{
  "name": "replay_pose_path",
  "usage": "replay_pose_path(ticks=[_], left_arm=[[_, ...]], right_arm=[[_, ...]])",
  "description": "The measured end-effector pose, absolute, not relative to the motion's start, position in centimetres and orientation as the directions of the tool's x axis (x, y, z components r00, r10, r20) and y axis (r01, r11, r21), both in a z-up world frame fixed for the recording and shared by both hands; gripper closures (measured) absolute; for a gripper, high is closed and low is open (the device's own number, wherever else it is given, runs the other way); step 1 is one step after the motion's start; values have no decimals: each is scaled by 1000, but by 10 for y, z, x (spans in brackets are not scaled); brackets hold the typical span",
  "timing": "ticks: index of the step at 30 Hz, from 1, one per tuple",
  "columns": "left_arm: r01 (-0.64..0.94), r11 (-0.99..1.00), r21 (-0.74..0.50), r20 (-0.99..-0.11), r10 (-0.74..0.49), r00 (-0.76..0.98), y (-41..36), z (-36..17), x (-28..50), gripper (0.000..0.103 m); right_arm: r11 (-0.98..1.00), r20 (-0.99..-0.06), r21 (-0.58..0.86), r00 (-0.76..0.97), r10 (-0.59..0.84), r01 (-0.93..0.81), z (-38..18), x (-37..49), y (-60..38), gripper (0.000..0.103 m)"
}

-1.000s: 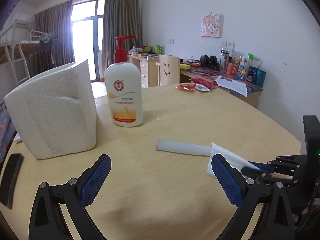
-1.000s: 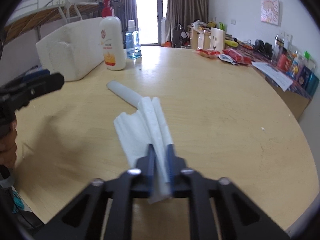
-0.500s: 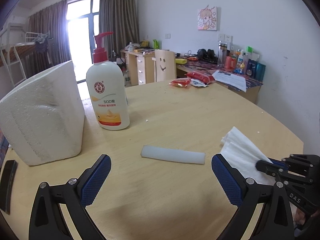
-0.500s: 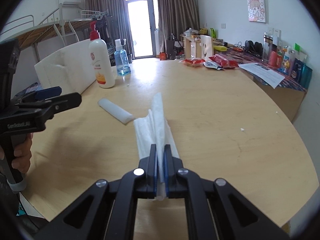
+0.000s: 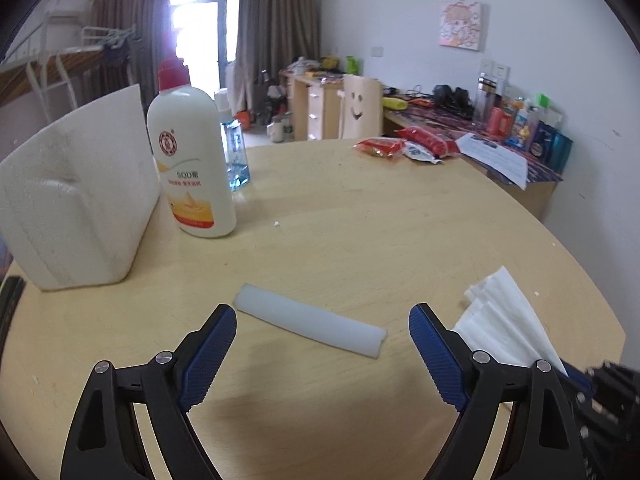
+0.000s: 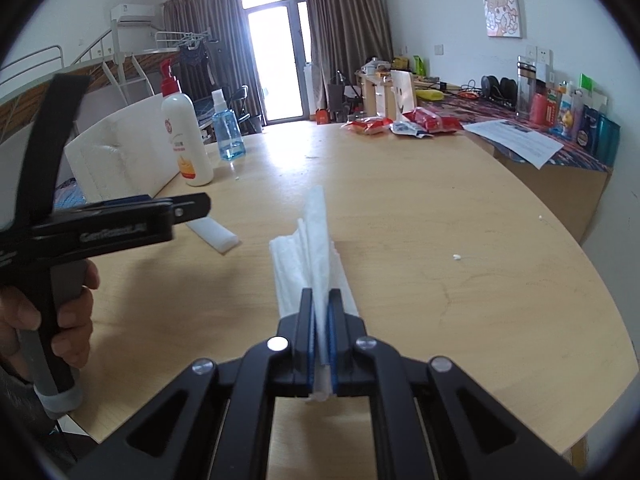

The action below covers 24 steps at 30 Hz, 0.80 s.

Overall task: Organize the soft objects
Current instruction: 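Lift the paper towel with the right tool while the left tool grasps the white foam tube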

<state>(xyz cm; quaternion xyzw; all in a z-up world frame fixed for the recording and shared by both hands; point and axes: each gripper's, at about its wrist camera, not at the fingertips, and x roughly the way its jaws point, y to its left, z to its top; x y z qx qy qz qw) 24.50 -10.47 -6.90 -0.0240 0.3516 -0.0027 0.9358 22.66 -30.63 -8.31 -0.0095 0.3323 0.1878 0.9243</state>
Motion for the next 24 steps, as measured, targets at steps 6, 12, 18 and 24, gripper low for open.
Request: replay_pose_path(ticks=[6,12,18,24], left_arm=[[-137,988,-64,-670,59,740,-116,-73,253,18],[-233,967,-100,-712,94,695,-123,-82,265,21],[-321,941,-104,-732,146,665,-125,-87,269,21],[-400,914,-70,-752,216,623,-126,-93,275,21]], right_arm=[[929,-613,101,713,341,-357,-82,225,-317,95],[930,-608,101,719,338,-352,-81,224,-328,95],[936,-605,101,726,328,-339,-81,220,-339,95],[941,-582,96,749,317,-324,-76,213,-348,95]])
